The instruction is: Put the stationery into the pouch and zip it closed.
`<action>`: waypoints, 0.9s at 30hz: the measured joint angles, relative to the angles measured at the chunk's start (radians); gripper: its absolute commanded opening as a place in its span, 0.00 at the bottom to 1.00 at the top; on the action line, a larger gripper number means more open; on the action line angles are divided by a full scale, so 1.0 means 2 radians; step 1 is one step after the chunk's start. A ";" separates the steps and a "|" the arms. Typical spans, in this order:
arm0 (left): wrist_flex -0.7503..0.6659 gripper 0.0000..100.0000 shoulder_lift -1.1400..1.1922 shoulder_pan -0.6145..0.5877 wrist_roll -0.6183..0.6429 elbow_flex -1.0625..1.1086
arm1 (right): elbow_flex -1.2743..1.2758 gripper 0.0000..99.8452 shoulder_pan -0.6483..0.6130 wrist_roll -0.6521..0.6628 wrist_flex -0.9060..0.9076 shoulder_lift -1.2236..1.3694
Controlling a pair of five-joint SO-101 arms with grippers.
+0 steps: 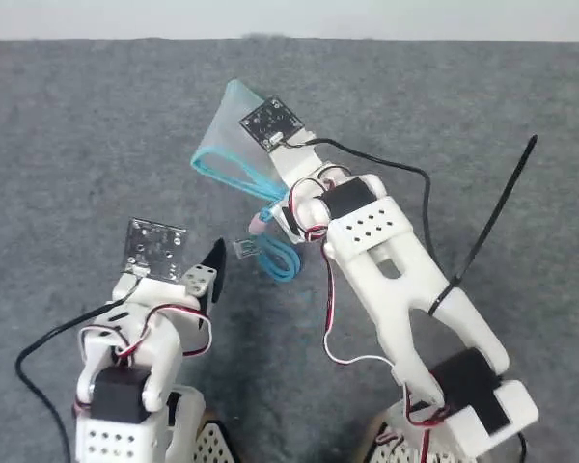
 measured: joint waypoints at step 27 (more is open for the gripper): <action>-0.118 0.14 0.004 0.053 0.000 0.111 | 0.167 0.01 -0.091 -0.008 0.014 -0.203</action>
